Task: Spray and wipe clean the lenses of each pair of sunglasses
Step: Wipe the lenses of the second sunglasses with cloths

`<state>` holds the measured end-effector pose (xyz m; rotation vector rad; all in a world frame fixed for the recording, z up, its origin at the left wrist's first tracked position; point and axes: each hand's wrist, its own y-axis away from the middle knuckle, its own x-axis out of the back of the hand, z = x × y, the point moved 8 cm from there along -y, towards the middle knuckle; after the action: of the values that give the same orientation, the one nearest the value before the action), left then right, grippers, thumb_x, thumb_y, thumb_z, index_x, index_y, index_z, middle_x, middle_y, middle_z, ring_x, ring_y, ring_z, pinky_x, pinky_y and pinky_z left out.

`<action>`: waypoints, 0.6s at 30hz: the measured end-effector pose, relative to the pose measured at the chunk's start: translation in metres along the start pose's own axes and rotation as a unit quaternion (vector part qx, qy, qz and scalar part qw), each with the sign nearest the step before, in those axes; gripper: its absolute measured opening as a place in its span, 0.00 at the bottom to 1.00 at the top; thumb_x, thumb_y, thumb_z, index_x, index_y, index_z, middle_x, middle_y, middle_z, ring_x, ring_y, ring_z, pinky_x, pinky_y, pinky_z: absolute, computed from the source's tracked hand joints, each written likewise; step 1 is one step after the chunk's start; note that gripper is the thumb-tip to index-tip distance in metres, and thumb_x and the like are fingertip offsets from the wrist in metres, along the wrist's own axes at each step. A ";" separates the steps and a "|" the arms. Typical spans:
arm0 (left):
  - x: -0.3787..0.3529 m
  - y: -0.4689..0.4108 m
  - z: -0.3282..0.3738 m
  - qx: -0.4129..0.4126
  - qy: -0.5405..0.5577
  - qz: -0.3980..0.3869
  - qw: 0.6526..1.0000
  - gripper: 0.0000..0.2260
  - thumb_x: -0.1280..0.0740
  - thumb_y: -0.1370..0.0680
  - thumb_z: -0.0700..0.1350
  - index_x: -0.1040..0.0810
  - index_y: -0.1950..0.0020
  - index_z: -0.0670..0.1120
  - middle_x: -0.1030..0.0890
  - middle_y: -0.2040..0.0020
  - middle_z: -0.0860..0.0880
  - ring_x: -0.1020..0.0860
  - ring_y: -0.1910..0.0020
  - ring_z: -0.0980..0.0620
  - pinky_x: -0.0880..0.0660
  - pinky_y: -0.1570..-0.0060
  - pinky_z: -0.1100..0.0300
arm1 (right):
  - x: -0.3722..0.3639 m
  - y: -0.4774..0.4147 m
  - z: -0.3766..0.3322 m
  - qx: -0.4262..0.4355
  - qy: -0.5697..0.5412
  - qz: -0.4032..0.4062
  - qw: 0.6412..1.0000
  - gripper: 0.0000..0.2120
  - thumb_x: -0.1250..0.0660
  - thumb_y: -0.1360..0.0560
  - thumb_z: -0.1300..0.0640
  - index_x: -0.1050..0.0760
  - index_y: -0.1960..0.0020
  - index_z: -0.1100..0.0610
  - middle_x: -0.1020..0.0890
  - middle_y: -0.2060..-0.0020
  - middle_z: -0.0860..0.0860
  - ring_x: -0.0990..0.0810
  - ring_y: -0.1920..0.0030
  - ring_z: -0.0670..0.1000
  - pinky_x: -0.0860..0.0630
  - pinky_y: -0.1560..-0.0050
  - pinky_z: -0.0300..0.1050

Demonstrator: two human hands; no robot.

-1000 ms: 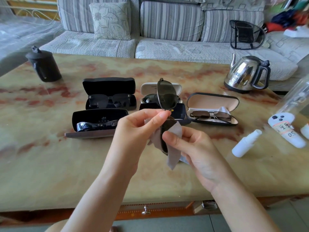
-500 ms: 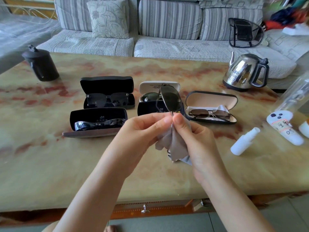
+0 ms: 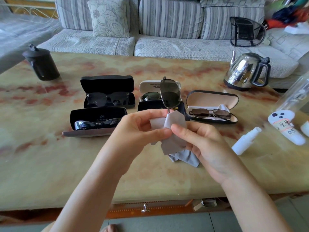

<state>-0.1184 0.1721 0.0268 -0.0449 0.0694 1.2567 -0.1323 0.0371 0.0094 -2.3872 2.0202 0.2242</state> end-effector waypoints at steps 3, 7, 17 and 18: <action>-0.006 0.000 0.001 -0.015 -0.008 -0.005 1.000 0.19 0.26 0.35 0.42 0.17 0.44 0.48 0.17 0.51 0.35 0.23 0.55 0.42 0.30 0.53 0.51 | 0.005 0.000 0.003 -0.004 0.006 0.044 0.999 0.22 0.23 0.37 0.44 0.17 0.56 0.63 0.20 0.56 0.70 0.24 0.60 0.62 0.28 0.58 0.61; -0.006 -0.001 0.002 -0.034 -0.028 -0.003 0.999 0.15 0.28 0.29 0.37 0.18 0.43 0.46 0.14 0.52 0.46 0.17 0.50 0.51 0.22 0.49 0.59 | 0.005 0.000 0.003 0.000 -0.025 0.067 0.997 0.17 0.22 0.34 0.52 0.17 0.53 0.64 0.18 0.56 0.69 0.23 0.60 0.62 0.28 0.55 0.61; -0.022 -0.001 -0.003 -0.004 -0.015 -0.101 0.995 0.17 0.27 0.28 0.42 0.19 0.39 0.46 0.16 0.44 0.47 0.19 0.42 0.50 0.25 0.39 0.56 | 0.007 0.003 -0.002 -0.001 -0.064 0.085 0.994 0.19 0.24 0.44 0.47 0.18 0.61 0.60 0.20 0.66 0.59 0.27 0.65 0.59 0.29 0.63 0.56; -0.024 -0.001 -0.003 -0.002 -0.006 -0.116 0.993 0.16 0.29 0.27 0.45 0.19 0.39 0.45 0.16 0.44 0.46 0.19 0.42 0.50 0.25 0.38 0.56 | 0.007 0.004 -0.004 0.007 -0.062 0.093 0.994 0.18 0.25 0.43 0.46 0.19 0.63 0.60 0.21 0.67 0.61 0.28 0.67 0.60 0.28 0.65 0.59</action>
<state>-0.1252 0.1491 0.0260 -0.0471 0.0493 1.0238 -0.1351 0.0294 0.0131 -2.1188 2.1770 0.3482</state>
